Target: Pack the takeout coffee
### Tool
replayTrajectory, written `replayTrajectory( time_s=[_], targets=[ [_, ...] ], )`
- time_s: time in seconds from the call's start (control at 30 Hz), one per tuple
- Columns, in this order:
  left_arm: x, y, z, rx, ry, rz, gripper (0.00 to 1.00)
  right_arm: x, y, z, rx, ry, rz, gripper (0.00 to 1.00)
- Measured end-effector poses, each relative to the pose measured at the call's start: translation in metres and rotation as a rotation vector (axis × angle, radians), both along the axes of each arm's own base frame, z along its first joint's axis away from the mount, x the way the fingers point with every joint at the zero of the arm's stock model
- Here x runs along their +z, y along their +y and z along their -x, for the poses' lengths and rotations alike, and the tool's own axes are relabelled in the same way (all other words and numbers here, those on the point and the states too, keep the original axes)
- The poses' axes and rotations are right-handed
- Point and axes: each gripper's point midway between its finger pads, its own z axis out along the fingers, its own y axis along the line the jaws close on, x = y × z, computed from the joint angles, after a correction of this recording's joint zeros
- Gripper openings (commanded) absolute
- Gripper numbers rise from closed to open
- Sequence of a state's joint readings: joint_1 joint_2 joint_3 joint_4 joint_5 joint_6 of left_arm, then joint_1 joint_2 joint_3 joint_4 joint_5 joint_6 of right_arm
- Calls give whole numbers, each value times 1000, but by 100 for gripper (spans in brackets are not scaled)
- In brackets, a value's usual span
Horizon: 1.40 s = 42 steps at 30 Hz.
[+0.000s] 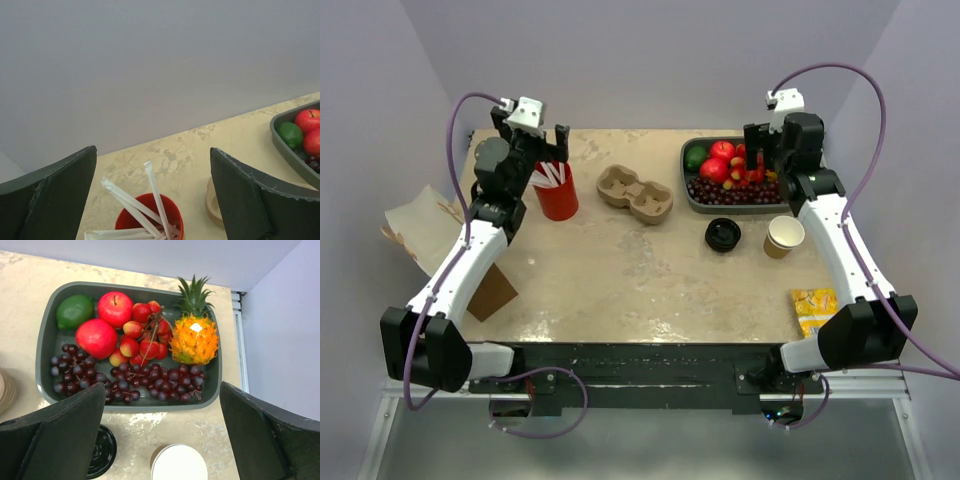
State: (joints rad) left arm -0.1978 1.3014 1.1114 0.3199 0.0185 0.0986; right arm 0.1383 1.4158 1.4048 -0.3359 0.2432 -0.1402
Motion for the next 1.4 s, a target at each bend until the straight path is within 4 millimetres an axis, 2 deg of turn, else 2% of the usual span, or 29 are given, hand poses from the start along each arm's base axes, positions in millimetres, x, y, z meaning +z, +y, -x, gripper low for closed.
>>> replayTrajectory(
  time_s=[0.13, 0.27, 0.37, 0.5, 0.63, 0.73, 0.83, 1.0, 1.2, 1.4],
  targets=[
    [-3, -17, 1, -83, 13, -13, 97, -3, 10, 4, 84, 38, 16, 96],
    [-12, -49, 12, -254, 45, -50, 95, -11, 31, 13, 280, 104, 78, 90],
    [-20, -74, 23, -369, 76, -68, 94, -21, 44, 22, 403, 158, 117, 81],
    [-37, -111, 44, -523, 117, -127, 93, -30, 52, 25, 497, 214, 153, 57],
    [-65, -136, 65, -642, 189, -207, 92, -52, 47, 22, 482, 295, 158, 51],
    [-86, -140, 75, -683, 260, -240, 91, -78, 36, 25, 429, 380, 161, 51],
    [-99, -138, 80, -694, 304, -256, 92, -102, 27, 40, 387, 469, 157, 51],
    [-113, -137, 84, -697, 344, -258, 92, -120, 12, 54, 314, 555, 148, 47],
    [-123, -135, 88, -699, 370, -258, 91, -146, -14, 69, 229, 679, 139, 43],
    [-124, -135, 88, -699, 375, -254, 91, -177, -28, 78, 200, 793, 125, 41]
  ],
)
